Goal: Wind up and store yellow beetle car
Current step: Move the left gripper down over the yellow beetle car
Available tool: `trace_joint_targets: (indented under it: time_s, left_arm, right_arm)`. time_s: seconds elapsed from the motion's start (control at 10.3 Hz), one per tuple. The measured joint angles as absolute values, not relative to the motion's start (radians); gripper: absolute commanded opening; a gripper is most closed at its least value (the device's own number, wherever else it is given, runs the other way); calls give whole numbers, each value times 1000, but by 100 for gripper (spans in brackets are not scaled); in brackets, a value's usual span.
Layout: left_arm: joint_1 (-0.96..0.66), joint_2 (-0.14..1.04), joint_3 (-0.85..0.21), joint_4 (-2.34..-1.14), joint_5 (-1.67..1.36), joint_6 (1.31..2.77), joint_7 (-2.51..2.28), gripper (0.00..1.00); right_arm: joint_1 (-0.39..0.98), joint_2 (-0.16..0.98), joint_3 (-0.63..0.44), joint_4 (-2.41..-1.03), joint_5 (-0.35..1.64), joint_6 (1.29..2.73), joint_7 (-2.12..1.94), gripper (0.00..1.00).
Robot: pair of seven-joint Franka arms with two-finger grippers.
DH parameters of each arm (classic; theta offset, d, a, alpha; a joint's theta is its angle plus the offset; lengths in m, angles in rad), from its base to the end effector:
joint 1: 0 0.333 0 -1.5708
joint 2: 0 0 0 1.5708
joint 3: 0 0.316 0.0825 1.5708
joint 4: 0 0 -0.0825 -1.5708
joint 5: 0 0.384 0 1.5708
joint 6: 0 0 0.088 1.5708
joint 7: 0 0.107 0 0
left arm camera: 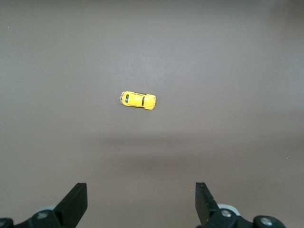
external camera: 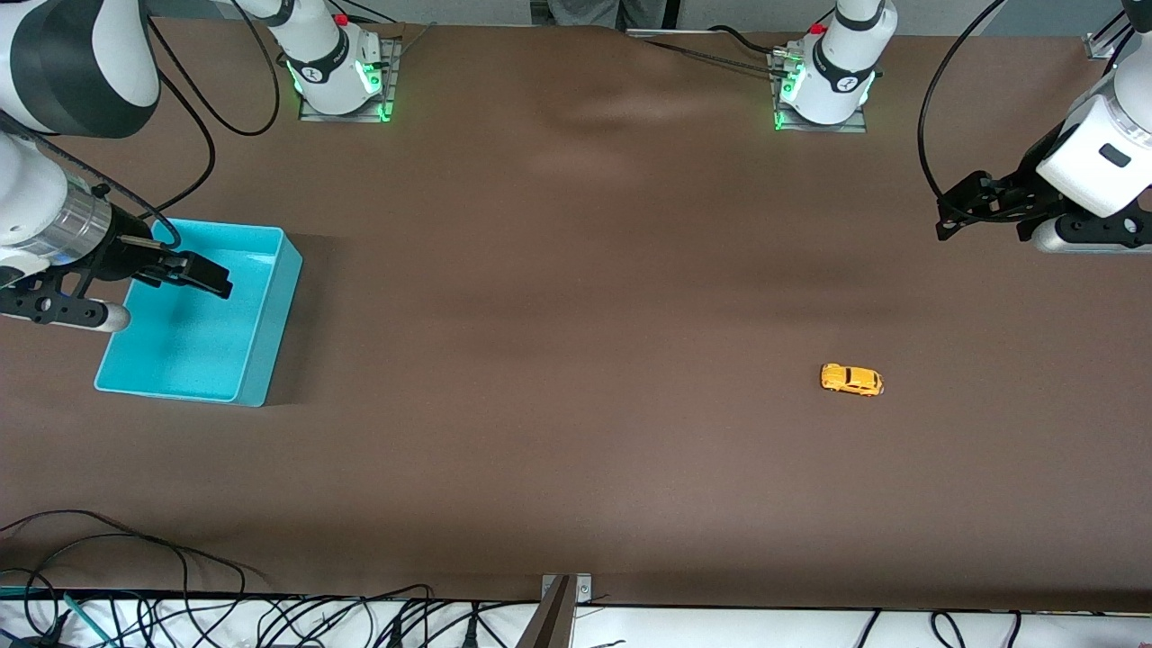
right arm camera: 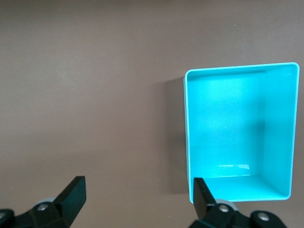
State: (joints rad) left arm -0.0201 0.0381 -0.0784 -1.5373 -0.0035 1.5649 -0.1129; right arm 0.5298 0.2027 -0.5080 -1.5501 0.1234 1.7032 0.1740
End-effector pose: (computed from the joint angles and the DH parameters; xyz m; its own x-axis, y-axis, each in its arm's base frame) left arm 0.5630 -0.0551 0.6185 0.9998 0.0144 -0.0110 0.0145 -0.9999 0.0053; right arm 0.6134 0.0508 0.5403 0.9865 -0.1614 -0.0276 -0.1619 -0.9866 -0.0193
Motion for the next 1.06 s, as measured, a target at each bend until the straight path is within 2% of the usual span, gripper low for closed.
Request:
trace_joint_targets:
  time_s: [0.48,1.06]
  left_arm:
    - [-21,61,-82,-1538,-4,1562,-67,100]
    - [-17,203,-79,-1538,-3,1594,260,100]
  right_arm:
    - [530,203,-508,-1550,123,1703,174,100]
    - [530,203,-508,-1550,123,1703,175,100]
